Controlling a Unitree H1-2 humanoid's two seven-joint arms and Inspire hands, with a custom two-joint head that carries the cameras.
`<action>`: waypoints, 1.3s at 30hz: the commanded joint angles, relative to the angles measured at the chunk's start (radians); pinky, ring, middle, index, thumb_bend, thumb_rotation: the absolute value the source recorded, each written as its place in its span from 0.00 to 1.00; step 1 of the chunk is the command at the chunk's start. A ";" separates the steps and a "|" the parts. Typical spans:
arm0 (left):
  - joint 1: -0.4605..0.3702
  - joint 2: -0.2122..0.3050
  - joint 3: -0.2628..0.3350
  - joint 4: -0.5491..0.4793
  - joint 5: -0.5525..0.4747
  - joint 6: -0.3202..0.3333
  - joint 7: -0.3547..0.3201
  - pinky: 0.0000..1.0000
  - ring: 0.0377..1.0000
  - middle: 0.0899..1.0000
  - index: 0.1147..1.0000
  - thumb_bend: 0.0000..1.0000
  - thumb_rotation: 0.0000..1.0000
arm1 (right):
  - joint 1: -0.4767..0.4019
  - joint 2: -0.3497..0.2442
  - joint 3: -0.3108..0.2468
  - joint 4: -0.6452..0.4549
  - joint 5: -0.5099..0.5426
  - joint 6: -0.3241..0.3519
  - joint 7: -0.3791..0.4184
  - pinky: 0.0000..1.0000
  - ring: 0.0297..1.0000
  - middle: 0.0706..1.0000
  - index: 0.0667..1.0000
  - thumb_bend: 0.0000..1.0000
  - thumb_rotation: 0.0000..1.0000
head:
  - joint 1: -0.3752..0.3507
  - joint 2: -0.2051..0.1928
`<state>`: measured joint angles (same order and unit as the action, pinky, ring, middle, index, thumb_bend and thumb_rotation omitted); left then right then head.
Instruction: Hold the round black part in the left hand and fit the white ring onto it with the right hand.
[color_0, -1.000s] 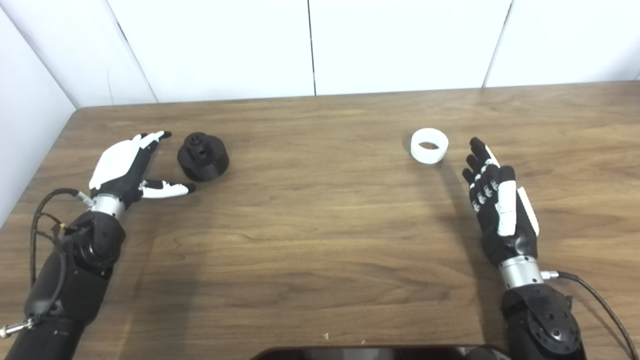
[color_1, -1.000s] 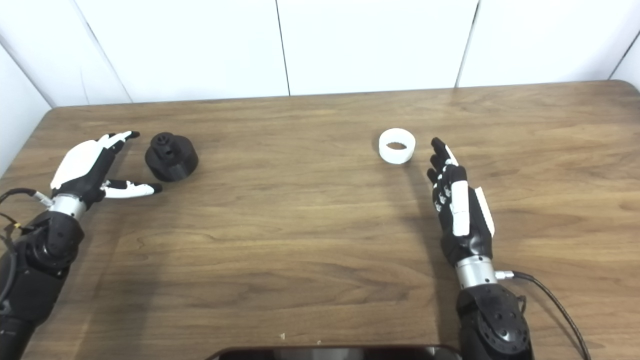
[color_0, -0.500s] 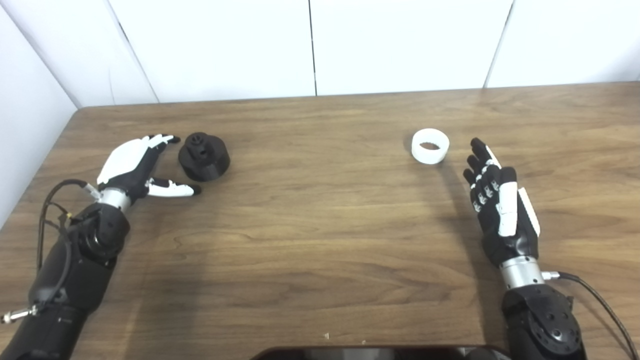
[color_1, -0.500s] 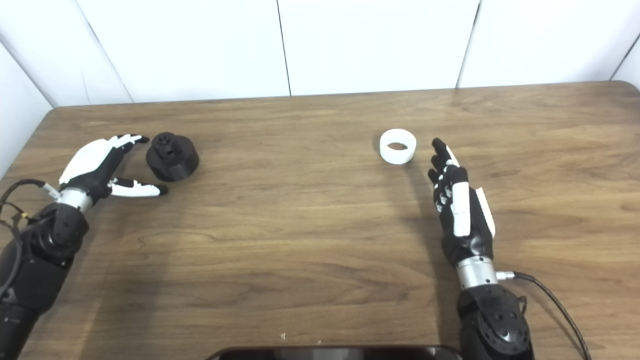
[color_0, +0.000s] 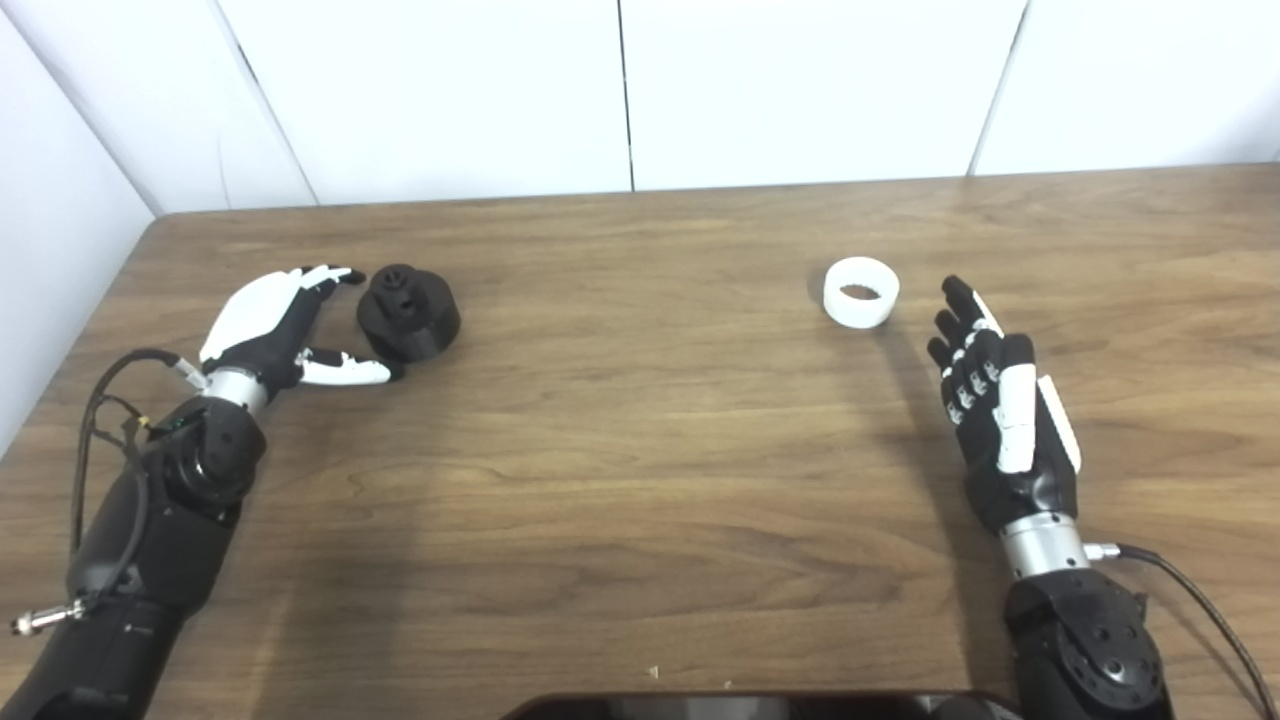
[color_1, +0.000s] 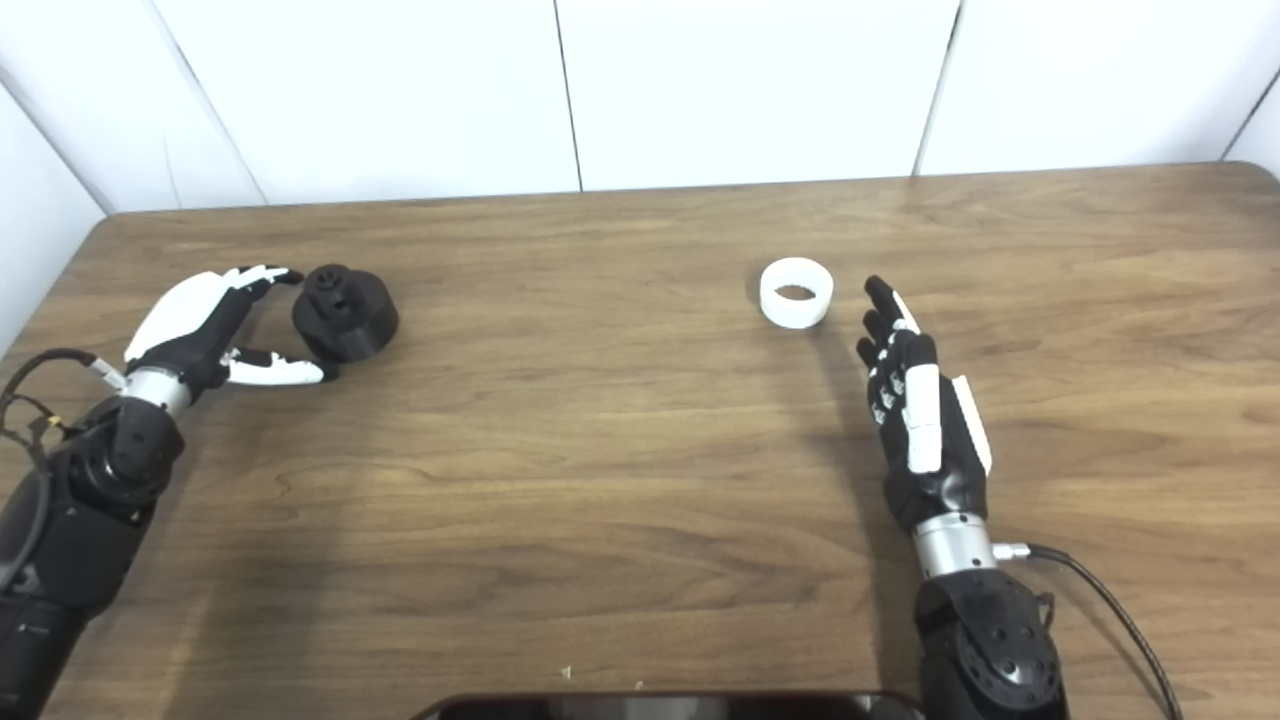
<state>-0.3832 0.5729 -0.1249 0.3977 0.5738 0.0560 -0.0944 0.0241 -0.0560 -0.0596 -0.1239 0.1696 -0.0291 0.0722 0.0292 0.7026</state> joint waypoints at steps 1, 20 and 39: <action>-0.074 0.025 0.004 0.009 0.001 -0.028 0.031 0.94 1.00 0.95 0.84 0.98 0.35 | 0.064 0.009 0.001 0.070 0.003 -0.035 0.008 1.00 1.00 1.00 0.94 0.67 1.00 | 0.000 0.002; -0.127 0.017 -0.044 0.038 -0.002 -0.028 -0.018 0.95 1.00 0.96 0.87 1.00 0.42 | 0.077 0.017 -0.003 0.075 0.005 -0.050 -0.001 1.00 1.00 1.00 0.93 0.66 1.00 | -0.006 0.003; -0.114 0.006 -0.039 -0.002 -0.010 -0.015 -0.034 0.92 1.00 0.93 0.75 0.92 0.28 | 0.083 0.015 -0.002 0.073 0.003 -0.046 -0.002 1.00 1.00 1.00 0.93 0.67 1.00 | -0.002 0.012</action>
<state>-0.4503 0.5557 -0.1773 0.4157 0.5699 0.0606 -0.1523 0.0307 -0.0539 -0.0613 -0.1258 0.1688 -0.0556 0.0663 0.0261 0.7133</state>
